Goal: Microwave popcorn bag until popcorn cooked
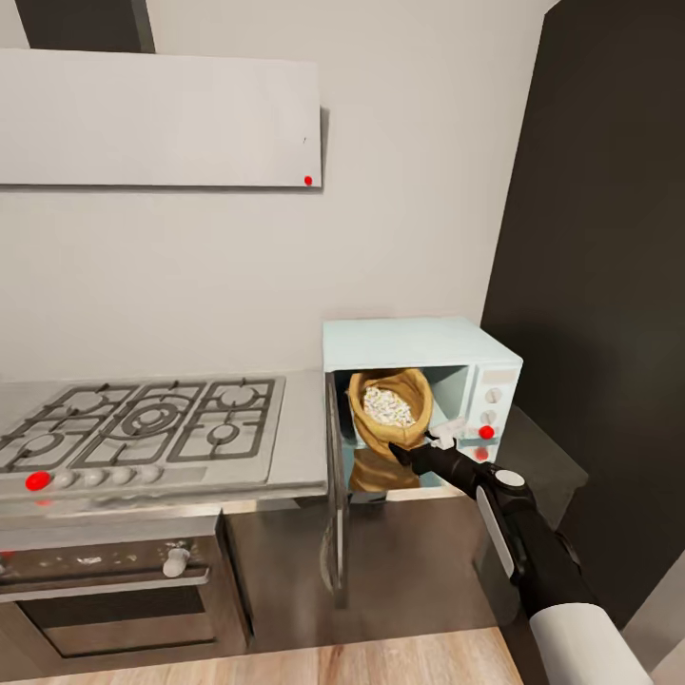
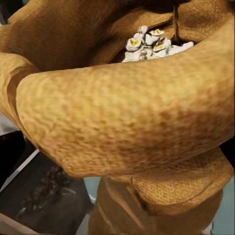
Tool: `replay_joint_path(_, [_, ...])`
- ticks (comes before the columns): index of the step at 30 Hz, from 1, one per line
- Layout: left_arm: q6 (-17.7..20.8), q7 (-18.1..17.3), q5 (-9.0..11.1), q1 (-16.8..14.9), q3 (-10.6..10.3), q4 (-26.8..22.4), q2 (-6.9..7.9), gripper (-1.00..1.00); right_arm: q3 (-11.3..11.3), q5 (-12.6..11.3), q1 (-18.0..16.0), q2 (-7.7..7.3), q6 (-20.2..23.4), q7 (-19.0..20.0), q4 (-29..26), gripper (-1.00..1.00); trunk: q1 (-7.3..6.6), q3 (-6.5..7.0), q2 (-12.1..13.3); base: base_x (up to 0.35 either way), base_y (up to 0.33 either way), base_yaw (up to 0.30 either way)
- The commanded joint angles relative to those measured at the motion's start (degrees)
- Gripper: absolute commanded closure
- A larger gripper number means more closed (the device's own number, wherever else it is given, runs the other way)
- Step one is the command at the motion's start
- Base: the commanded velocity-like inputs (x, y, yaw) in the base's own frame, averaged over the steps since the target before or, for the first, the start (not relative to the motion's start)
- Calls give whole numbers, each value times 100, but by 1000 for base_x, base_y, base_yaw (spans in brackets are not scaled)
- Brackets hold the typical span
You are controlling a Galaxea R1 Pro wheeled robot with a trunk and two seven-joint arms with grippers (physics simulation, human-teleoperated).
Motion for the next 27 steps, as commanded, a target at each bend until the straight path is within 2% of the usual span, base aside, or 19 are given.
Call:
replay_joint_path(1, [-14,-10,23,-3,26,2,-2,-100,-12,19,-4,3,24,37,-9,-100,2,-7,-4,146,0,0])
replay_joint_path(4, [-14,-9,23,-3,26,2,-2,-100,-12,-217,-4,-3,9,37,-12,-100,2,-7,-4,136,0,0])
replay_joint_path(7, [-14,-10,23,-3,26,3,-2,-100,-19,-296,-4,0,-11,37,-32,-100,2,-7,-4,126,0,0])
replay_joint_path(10, [-14,-10,23,-3,26,3,-2,-100,-25,-582,-4,-12,-97,37,-63,-100,2,-7,-4,122,0,0])
replay_joint_path(13, [-14,-8,23,-3,26,3,-2,-100,-32,-740,-4,-17,-114,33,-71,-100,2,-7,-4,119,0,0])
replay_joint_path(14, [-14,-8,23,-3,26,3,-2,-100,-34,-756,-4,-17,-116,31,-71,-100,2,-7,-4,114,0,0])
replay_joint_path(16, [-14,-8,23,-3,26,3,-2,-100,-207,-776,-4,-13,-118,30,-71,-100,2,-7,-4,110,0,0])
replay_joint_path(17, [-14,-9,23,-3,26,3,-2,-100,-441,-775,-4,-10,-120,35,-72,-100,2,-7,-4,106,0,0])
replay_joint_path(18, [-14,-10,23,-3,26,1,-2,-100,-509,-775,-4,-8,-118,36,-70,-100,2,-7,-4,103,0,0])
replay_joint_path(27, [-14,-9,27,-3,26,3,-2,-100,-566,-785,-4,-1,-121,37,-21,-100,2,-7,-4,91,0,0])
